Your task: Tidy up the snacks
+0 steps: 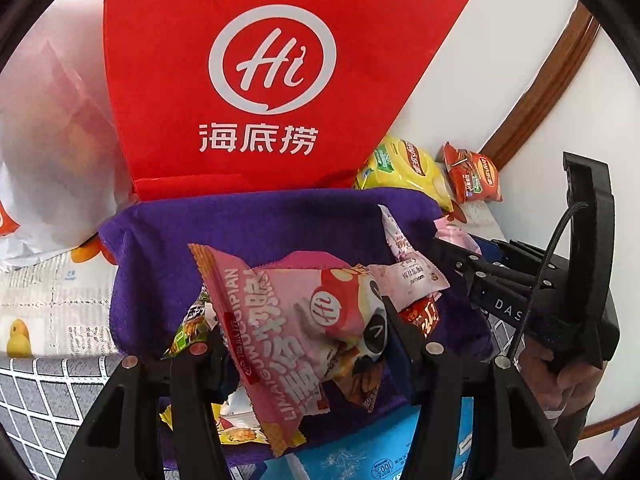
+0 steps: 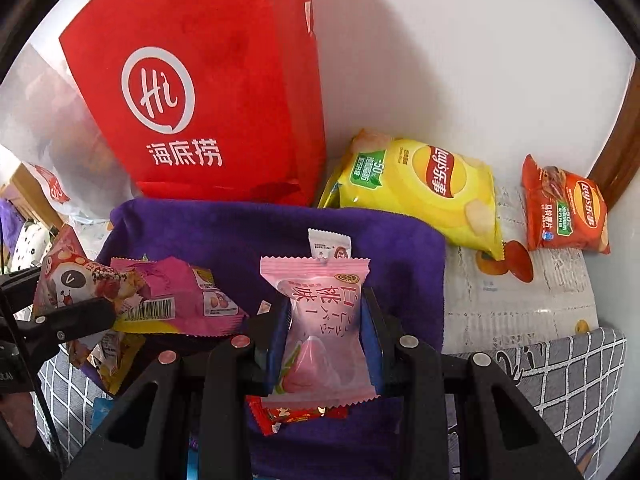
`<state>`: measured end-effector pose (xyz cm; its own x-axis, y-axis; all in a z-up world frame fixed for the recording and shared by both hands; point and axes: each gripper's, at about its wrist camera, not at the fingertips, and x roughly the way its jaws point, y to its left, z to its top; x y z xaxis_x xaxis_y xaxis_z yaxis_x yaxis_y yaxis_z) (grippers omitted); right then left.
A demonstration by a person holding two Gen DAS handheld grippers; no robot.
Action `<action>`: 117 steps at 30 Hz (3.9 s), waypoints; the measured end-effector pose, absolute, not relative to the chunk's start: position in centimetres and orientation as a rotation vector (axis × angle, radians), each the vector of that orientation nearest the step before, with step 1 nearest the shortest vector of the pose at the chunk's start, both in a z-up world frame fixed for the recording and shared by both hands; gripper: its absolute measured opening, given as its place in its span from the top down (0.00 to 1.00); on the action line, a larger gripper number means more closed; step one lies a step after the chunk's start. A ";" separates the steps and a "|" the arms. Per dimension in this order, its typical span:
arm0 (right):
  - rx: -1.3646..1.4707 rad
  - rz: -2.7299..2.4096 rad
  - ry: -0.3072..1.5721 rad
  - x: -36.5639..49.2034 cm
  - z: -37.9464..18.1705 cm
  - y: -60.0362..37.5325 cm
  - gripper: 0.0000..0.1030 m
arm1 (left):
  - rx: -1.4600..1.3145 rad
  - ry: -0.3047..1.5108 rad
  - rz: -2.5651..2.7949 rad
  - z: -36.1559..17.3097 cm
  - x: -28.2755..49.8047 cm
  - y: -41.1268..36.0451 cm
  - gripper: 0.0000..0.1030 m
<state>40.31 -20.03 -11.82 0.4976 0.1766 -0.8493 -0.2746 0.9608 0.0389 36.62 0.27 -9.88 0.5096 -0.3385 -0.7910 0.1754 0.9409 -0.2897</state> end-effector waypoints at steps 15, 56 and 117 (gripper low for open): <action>-0.131 0.292 1.052 40.5 -13.0 -19.2 0.67 | -0.197 1.012 -0.323 -10.4 37.0 0.0 0.44; -0.124 0.271 0.872 37.4 -6.5 -19.4 0.46 | -0.219 0.926 -0.363 -5.6 35.1 0.5 0.09; -0.047 0.094 0.728 2.7 2.5 -23.1 0.03 | -0.042 0.668 -0.102 1.1 2.2 -1.9 0.08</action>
<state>2.73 -23.09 2.54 0.7428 0.0691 -0.6660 -0.1021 0.9947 -0.0106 2.23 -1.89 1.07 0.7804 -0.1078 -0.6159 0.0806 0.9941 -0.0719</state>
